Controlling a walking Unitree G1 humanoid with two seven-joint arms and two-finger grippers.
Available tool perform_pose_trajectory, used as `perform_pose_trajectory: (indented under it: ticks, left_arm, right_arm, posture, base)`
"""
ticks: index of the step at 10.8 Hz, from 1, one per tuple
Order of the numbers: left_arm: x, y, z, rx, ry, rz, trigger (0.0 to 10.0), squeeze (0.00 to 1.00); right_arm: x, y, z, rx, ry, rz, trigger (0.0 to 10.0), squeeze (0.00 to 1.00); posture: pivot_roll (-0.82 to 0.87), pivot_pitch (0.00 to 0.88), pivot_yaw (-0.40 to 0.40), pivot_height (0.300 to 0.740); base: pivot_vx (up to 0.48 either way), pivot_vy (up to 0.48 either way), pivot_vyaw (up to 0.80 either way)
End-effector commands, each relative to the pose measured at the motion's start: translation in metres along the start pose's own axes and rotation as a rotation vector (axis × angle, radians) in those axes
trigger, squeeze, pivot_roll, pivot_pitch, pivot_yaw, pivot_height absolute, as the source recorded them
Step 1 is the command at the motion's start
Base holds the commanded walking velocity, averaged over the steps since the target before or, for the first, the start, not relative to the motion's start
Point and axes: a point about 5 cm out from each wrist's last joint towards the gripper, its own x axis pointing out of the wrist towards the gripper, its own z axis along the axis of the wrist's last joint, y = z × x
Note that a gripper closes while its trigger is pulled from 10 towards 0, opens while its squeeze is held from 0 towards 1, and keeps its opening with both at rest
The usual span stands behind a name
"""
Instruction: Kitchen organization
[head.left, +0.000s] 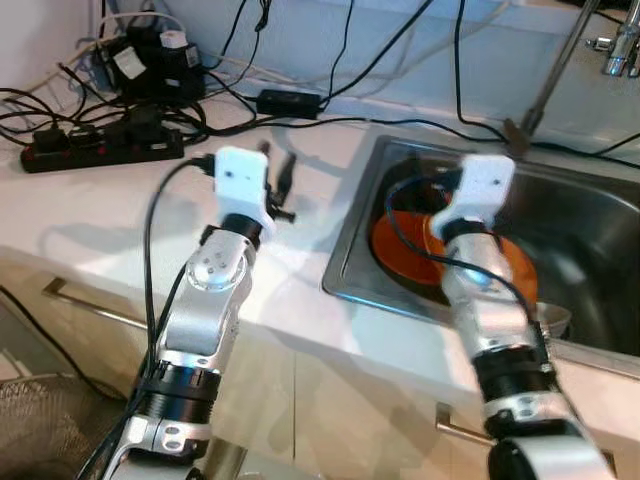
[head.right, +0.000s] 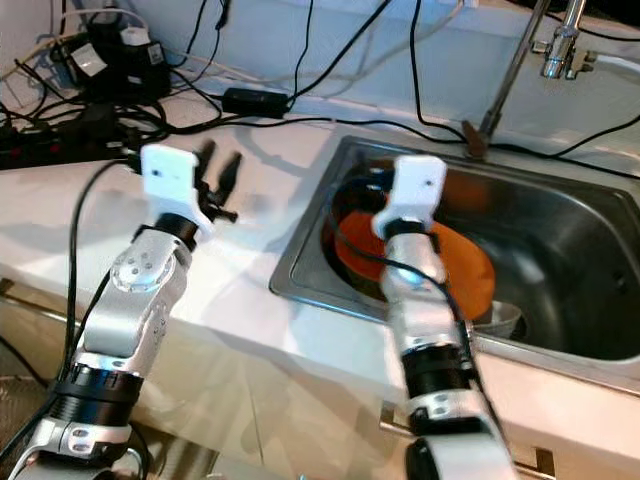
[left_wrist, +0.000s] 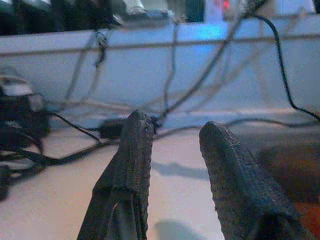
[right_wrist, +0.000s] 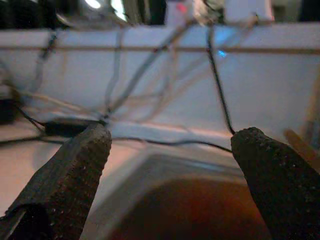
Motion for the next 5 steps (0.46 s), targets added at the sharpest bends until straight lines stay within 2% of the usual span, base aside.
perform_pose_trajectory:
  ticks: [1, 2, 3, 5]
  left_arm:
    - [0.0041, -0.0002, -0.0005, 0.032, -0.022, 0.036, 10.0, 0.0]
    - [0.0048, -0.0013, -0.0062, 0.095, -0.006, 0.052, 10.0, 0.0]
    - [0.0036, -0.0055, -0.0057, 0.074, -0.035, 0.065, 10.0, 0.0]
    - [0.0054, -0.0072, -0.0017, 0.071, -0.071, 0.061, 10.0, 0.0]
  right_arm:
    - [-0.0056, 0.005, -0.0032, 0.011, -0.009, 0.021, 10.0, 0.0]
    - [-0.006, 0.0094, -0.0032, 0.021, -0.013, 0.033, 10.0, 0.0]
    - [-0.0069, 0.0131, -0.0024, 0.027, -0.021, 0.035, 10.0, 0.0]
    - [-0.0089, 0.0129, -0.006, 0.028, -0.01, 0.031, 10.0, 0.0]
  posture:
    - [0.2, 0.0, -0.017, 0.74]
    - [0.2, 0.0, -0.02, 0.74]
    - [0.19, 0.003, -0.022, 0.74]
    - [0.19, 0.014, -0.025, 0.74]
  base:
    - [0.0, 0.0, 0.0]
    - [0.0, 0.0, 0.0]
    - [0.0, 0.0, 0.0]
    - [0.0, -0.371, 0.0]
